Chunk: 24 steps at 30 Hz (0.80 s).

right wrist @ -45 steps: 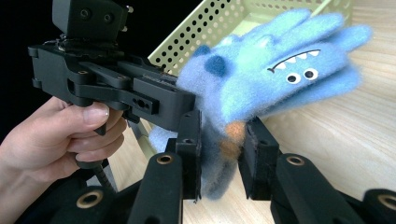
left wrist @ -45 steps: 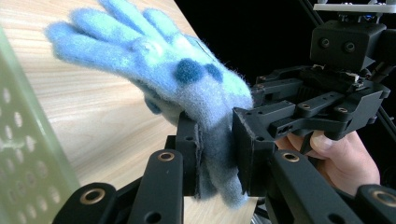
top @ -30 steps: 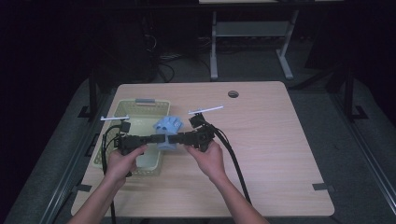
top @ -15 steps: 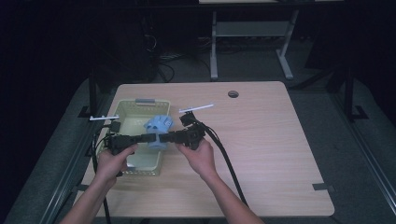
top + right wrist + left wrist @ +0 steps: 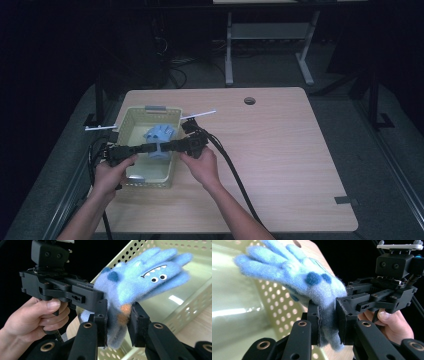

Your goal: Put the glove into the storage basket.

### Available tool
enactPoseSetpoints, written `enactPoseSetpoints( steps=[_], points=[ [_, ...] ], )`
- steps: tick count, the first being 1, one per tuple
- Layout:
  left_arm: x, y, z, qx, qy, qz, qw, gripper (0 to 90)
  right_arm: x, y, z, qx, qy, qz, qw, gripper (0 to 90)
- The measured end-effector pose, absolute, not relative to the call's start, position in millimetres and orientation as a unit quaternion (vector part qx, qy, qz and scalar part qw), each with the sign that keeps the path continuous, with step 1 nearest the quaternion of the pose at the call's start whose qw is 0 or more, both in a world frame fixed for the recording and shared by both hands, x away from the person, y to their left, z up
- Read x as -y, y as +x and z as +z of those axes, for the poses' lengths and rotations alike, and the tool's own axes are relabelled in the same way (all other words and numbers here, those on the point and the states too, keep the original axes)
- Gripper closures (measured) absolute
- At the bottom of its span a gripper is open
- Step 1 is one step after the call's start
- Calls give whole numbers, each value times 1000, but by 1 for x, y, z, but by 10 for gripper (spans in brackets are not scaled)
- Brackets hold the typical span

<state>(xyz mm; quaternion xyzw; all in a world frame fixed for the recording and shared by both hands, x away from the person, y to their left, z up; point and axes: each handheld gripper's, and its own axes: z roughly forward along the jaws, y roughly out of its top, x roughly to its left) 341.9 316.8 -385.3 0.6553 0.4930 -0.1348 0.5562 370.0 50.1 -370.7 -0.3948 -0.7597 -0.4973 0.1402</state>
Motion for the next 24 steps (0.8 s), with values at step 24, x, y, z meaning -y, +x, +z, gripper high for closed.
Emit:
enactPoseSetpoints(
  steps=[24],
  points=[
    [-343,351,-399,-525,663,-125,518,749,-84,387,-396,760,-404,-481,168,713]
  ],
)
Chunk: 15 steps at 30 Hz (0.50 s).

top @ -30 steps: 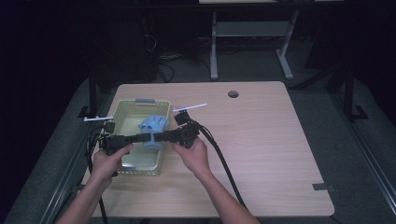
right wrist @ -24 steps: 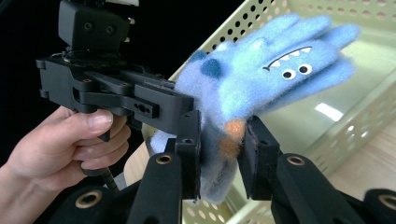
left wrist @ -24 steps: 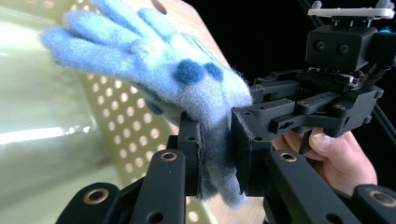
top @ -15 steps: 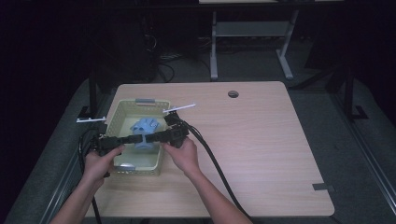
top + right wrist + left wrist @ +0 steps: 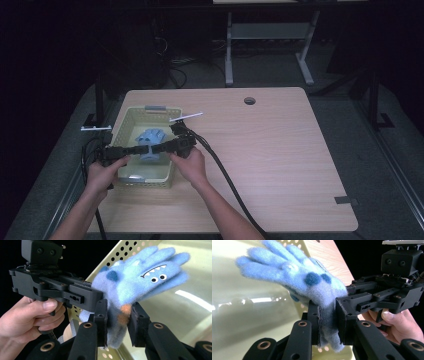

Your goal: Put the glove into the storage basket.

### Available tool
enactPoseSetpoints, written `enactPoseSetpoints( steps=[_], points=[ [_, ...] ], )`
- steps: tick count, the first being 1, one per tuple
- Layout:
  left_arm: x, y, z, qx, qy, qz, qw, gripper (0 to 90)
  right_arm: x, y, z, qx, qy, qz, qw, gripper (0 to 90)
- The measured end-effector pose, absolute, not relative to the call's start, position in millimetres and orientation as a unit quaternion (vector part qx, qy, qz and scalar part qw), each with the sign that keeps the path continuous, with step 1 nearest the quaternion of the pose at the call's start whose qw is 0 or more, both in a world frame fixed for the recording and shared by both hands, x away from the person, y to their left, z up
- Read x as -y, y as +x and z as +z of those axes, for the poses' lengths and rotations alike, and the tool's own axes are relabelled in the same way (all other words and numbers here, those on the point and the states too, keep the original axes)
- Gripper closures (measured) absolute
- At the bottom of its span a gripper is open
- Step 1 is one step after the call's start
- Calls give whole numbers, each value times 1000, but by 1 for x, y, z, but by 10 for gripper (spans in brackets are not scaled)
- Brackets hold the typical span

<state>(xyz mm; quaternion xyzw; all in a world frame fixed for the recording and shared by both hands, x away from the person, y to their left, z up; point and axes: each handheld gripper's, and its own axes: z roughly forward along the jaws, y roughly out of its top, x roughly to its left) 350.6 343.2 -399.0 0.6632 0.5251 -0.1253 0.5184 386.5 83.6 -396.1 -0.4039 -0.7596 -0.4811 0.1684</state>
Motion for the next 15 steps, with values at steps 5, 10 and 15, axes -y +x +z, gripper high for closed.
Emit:
enactPoseSetpoints(
  steps=[5,10,15],
  points=[
    [-347,353,-402,-529,668,-121,509,751,-89,389,-401,759,-407,-477,175,708],
    [-349,354,-404,-534,672,-118,500,752,-93,392,-406,760,-410,-471,179,704],
    [-350,356,-405,-537,675,-118,491,752,-96,394,-409,761,-414,-466,181,696]
  ],
)
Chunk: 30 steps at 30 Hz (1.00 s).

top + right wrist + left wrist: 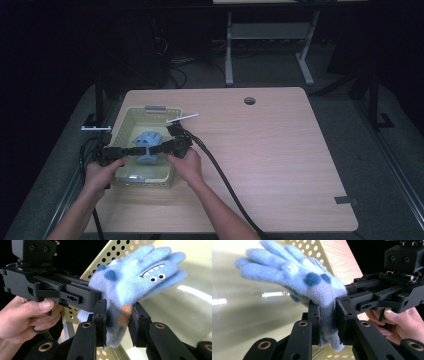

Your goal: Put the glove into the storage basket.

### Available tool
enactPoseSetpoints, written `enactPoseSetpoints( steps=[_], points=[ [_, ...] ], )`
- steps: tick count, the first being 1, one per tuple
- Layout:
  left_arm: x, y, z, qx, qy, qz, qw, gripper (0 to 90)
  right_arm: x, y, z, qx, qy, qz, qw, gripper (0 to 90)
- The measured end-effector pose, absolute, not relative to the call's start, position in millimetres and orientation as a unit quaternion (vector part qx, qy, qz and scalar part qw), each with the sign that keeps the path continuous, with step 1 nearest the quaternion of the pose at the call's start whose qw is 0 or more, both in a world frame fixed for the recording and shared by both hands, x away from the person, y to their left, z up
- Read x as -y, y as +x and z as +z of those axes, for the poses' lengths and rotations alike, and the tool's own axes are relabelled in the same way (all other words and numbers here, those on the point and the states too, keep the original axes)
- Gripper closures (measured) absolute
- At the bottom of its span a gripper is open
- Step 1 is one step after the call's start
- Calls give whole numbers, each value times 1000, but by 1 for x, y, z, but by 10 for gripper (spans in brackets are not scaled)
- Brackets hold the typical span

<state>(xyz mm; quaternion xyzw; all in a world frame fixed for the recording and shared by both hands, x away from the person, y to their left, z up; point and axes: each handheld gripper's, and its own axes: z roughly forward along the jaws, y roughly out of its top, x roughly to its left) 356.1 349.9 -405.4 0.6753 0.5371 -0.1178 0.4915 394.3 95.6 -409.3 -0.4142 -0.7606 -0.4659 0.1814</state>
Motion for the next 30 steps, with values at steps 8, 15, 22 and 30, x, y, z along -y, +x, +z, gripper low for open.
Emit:
enactPoseSetpoints(
  steps=[8,15,22,30],
  points=[
    [-336,360,-406,-542,719,-70,429,753,-89,397,-409,780,-424,-433,158,685],
    [-324,374,-409,-560,764,-47,316,749,-81,395,-401,781,-415,-443,149,677],
    [-320,384,-412,-571,780,-34,254,701,-73,390,-394,779,-409,-455,140,666],
    [-330,384,-400,-582,773,-7,253,607,-63,386,-388,775,-410,-463,131,645]
  ],
)
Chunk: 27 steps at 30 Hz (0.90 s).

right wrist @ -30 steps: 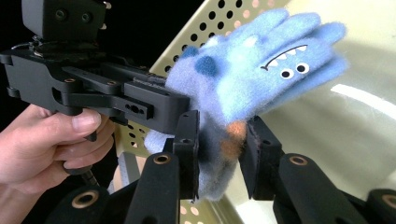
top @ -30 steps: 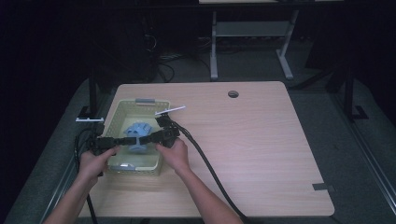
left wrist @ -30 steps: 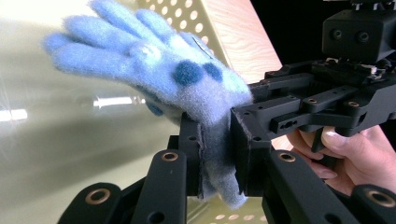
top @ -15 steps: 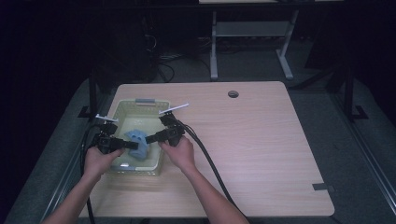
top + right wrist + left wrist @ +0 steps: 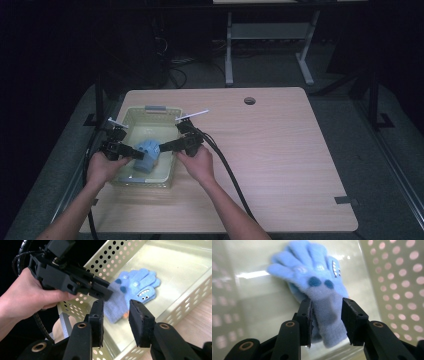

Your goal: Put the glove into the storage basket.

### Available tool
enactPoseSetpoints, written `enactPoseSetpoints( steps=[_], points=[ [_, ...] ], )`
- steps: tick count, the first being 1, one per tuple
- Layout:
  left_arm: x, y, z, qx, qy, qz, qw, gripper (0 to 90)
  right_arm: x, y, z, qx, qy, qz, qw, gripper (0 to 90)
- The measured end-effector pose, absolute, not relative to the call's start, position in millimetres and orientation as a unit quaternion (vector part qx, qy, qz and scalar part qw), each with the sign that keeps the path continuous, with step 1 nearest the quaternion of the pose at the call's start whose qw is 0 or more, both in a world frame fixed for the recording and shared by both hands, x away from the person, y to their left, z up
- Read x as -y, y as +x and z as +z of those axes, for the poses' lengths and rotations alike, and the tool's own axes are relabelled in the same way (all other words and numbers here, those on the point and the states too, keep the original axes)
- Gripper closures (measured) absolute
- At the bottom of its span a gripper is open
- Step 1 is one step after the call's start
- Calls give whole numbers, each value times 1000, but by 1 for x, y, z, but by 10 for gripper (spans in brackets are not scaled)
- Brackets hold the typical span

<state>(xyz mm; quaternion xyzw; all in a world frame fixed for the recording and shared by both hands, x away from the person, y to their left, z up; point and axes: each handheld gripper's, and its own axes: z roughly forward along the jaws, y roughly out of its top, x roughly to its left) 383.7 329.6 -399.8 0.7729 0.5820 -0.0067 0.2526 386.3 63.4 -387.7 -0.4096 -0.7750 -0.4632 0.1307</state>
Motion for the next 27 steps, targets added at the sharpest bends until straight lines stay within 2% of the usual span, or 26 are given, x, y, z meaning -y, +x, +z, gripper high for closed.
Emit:
enactPoseSetpoints(
  steps=[3,9,16,27],
  points=[
    [-333,383,-392,-583,770,4,260,607,-59,385,-387,774,-407,-468,127,642],
    [-324,386,-390,-570,784,13,245,714,-52,384,-385,773,-407,-469,127,636],
    [-313,398,-410,-569,802,7,184,721,-42,382,-383,772,-402,-478,123,636],
    [-309,404,-419,-569,805,-1,165,729,-36,382,-383,769,-404,-479,126,632]
  ],
)
